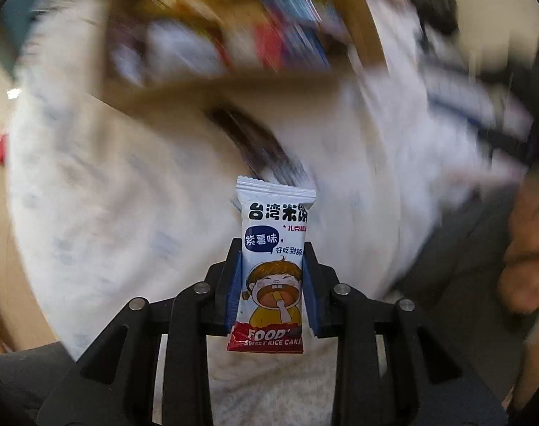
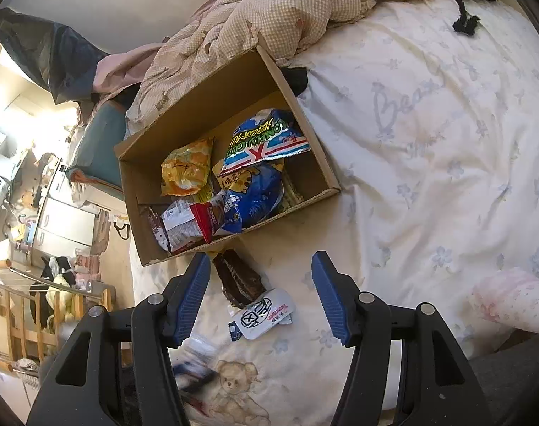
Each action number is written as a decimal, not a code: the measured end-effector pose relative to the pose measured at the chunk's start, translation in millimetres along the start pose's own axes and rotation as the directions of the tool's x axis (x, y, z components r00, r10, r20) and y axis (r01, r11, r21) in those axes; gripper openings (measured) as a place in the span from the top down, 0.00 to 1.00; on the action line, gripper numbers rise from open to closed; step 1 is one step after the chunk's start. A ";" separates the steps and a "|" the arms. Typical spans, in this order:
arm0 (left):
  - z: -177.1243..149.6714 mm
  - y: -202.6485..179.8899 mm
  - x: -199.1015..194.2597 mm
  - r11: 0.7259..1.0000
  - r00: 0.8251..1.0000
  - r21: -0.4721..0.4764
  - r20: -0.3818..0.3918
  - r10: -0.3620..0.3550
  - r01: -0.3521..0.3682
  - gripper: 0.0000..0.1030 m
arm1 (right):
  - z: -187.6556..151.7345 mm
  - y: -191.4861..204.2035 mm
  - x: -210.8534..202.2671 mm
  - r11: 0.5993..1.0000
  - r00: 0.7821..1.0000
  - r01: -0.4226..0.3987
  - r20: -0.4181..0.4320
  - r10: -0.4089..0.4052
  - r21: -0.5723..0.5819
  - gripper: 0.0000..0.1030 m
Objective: Organize snacks
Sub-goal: 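Grasp the dark dried-meat pack with the right tool, then lower the rice cake and meat pack into the box and open both tools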
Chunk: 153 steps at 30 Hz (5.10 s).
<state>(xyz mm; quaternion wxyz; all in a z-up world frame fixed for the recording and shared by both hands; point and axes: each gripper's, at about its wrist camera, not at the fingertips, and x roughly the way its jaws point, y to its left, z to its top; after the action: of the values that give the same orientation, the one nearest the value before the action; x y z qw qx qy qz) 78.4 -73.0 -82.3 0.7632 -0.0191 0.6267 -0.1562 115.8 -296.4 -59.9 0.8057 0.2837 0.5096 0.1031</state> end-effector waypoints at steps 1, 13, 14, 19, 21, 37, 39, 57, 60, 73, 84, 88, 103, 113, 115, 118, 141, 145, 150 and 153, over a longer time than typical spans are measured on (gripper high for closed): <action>6.2 15.7 -15.0 0.998 0.997 -0.053 0.064 0.045 -0.041 0.75 | -0.1 0.5 2.0 1.000 1.000 0.001 -0.005 -0.001 0.001 0.40; 15.5 109.9 -40.1 0.886 0.977 -0.457 0.137 0.161 -0.081 0.74 | -6.9 21.0 41.0 0.997 0.991 0.019 -0.128 -0.029 -0.075 0.28; 15.6 108.8 -41.3 0.887 0.976 -0.455 0.140 0.164 -0.083 0.74 | -7.8 24.1 49.2 0.995 0.987 0.027 -0.154 -0.042 -0.094 0.24; 19.1 109.0 -43.5 0.884 0.978 -0.462 0.147 0.151 -0.067 0.74 | -18.4 40.8 105.4 0.966 0.942 0.105 -0.288 -0.172 -0.235 0.16; 22.0 108.9 -41.5 0.884 0.979 -0.463 0.146 0.145 -0.062 0.74 | -22.6 48.6 129.9 0.949 0.922 0.117 -0.323 -0.214 -0.294 0.16; 29.8 115.8 -42.5 0.871 0.979 -0.490 0.162 0.125 -0.031 0.74 | -40.1 66.5 174.8 0.895 0.903 0.082 -0.347 -0.253 -0.439 0.42; 30.9 113.8 -41.4 0.874 0.980 -0.486 0.161 0.120 -0.027 0.74 | -42.9 65.8 165.4 0.901 0.903 0.057 -0.363 -0.230 -0.430 0.44; 23.2 114.3 -28.7 0.871 0.975 -0.481 0.124 0.182 -0.102 0.74 | -45.0 75.3 65.4 0.949 0.950 -0.177 -0.297 0.095 -0.262 0.43; 23.1 110.4 -28.2 0.875 0.967 -0.466 0.132 0.216 -0.132 0.74 | -22.8 70.2 40.6 0.951 0.965 -0.230 -0.177 0.195 -0.205 0.42; 45.6 91.8 -51.3 0.906 0.928 -0.383 0.238 0.287 -0.182 0.74 | 38.5 34.6 40.3 0.962 0.961 -0.273 -0.029 0.274 0.028 0.41; 110.5 76.3 -54.6 0.942 0.922 -0.260 0.268 0.280 -0.210 0.74 | 74.4 35.8 61.4 0.977 0.977 -0.212 -0.034 0.212 0.005 0.40; 133.7 70.6 -49.8 0.948 0.919 -0.227 0.274 0.284 -0.225 0.74 | 86.3 34.8 75.6 0.984 0.983 -0.180 -0.042 0.180 0.003 0.39; 160.2 51.3 -12.4 0.956 0.888 -0.104 0.356 0.292 -0.273 0.74 | 101.2 42.8 113.1 0.993 0.987 -0.117 -0.112 0.114 -0.023 0.36; 165.7 62.6 -10.6 0.962 0.901 -0.154 0.342 0.265 -0.225 0.74 | 103.2 40.7 115.9 0.991 0.987 -0.130 -0.100 0.128 -0.012 0.35; 165.8 62.3 -10.4 0.962 0.904 -0.160 0.338 0.263 -0.221 0.69 | 103.6 42.0 113.3 0.991 0.988 -0.132 -0.087 0.130 -0.019 0.34; 165.8 62.1 -11.0 0.964 0.904 -0.162 0.340 0.257 -0.213 0.45 | 104.3 43.5 110.5 0.991 0.989 -0.131 -0.078 0.128 -0.029 0.30; 145.0 68.6 -40.2 0.962 0.882 -0.199 0.396 0.256 -0.189 0.19 | 94.5 41.6 80.2 0.992 0.993 -0.117 -0.038 0.116 -0.038 0.28; 133.6 70.0 -51.1 0.959 0.878 -0.205 0.401 0.263 -0.194 0.19 | 85.5 35.1 65.1 0.993 0.993 -0.120 -0.025 0.119 -0.015 0.28; 115.2 72.9 -59.0 0.956 0.879 -0.227 0.396 0.266 -0.187 0.19 | 67.4 27.0 49.9 0.994 0.994 -0.107 -0.028 0.106 -0.003 0.28; 103.6 74.1 -59.4 0.957 0.891 -0.240 0.381 0.248 -0.164 0.19 | 57.9 22.7 43.1 0.995 0.994 -0.103 -0.033 0.104 0.006 0.28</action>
<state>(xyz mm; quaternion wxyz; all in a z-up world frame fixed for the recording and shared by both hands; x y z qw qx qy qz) 184.1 -4.2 -20.4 0.8831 -0.0616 0.4652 -0.0024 189.3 -278.6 -61.5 0.7901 0.3099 0.5077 0.1482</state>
